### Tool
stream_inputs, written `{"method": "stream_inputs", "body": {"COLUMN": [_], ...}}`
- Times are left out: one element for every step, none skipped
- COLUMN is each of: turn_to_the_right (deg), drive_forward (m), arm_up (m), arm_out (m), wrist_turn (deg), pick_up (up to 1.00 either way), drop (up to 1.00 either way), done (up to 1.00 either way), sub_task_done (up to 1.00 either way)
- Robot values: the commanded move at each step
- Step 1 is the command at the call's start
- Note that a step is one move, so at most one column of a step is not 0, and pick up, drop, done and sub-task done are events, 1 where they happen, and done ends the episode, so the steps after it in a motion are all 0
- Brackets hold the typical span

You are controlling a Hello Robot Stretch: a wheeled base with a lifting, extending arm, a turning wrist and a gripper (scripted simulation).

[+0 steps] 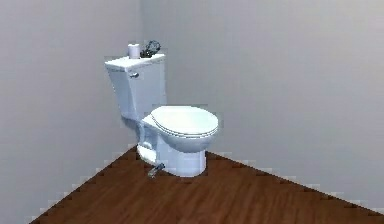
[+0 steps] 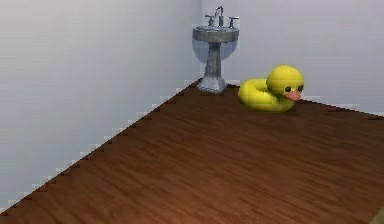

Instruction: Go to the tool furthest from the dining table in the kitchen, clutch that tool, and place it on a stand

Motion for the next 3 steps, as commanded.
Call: {"method": "stream_inputs", "body": {"turn_to_the_right": [-45.0,0.0,-45.0], "drive_forward": [0.00,0.85,0.00], "arm_up": [0.00,0.00,0.00], "arm_out": [0.00,0.00,0.00], "wrist_turn": [0.0,0.0,0.0], "pick_up": [0.00,0.00,0.00], "drop": [0.00,0.00,0.00], "done": [0.00,0.00,0.00], "sub_task_done": [0.00,0.00,0.00]}}
